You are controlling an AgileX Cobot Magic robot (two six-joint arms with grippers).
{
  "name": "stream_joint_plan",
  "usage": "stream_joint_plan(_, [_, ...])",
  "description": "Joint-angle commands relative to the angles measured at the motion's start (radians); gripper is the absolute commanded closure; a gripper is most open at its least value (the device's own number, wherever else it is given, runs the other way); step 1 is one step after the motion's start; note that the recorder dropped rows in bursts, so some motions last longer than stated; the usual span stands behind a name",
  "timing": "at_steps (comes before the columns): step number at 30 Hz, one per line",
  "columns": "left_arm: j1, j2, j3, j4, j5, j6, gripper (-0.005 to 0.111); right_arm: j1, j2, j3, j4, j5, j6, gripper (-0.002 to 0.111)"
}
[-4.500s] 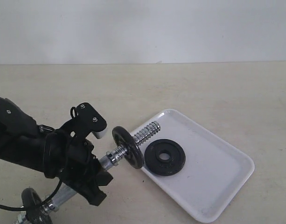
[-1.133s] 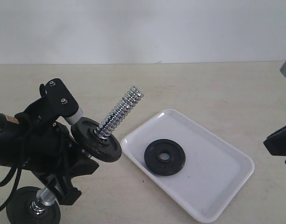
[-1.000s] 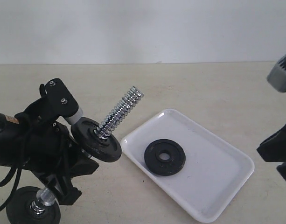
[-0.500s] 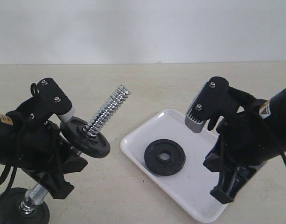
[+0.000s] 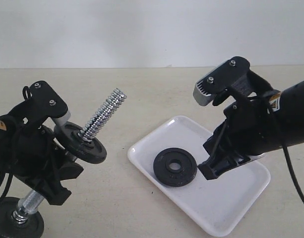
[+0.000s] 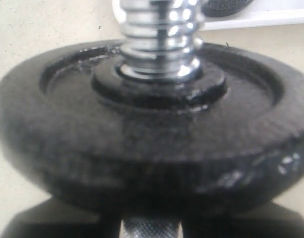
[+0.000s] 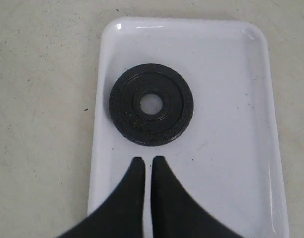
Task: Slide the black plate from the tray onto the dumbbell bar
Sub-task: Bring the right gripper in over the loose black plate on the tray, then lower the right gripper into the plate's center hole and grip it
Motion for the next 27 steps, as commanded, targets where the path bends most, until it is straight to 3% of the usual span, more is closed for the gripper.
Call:
stream_joint_plan(1, [0.0, -0.036, -0.032, -0.04, -0.101, -0.007, 0.102, 0.0, -0.003, -0.005, -0.004, -0.034, 0.034, 0.1])
stream_joint_plan(4, [0.0, -0.036, -0.032, -0.04, -0.101, -0.007, 0.102, 0.0, -0.003, -0.005, -0.002, -0.052, 0.063, 0.073])
stream_joint_plan(8, [0.0, -0.036, -0.032, -0.042, -0.101, -0.007, 0.102, 0.0, -0.003, -0.005, -0.005, -0.081, 0.194, 0.006])
stream_joint_plan(20, [0.0, -0.036, -0.032, -0.054, -0.107, -0.007, 0.102, 0.0, 0.15, -0.009, -0.026, -0.083, 0.177, 0.005])
stream_joint_plan(27, [0.0, -0.036, -0.032, -0.064, -0.102, -0.007, 0.102, 0.0, 0.305, -0.112, -0.026, -0.005, 0.16, 0.005])
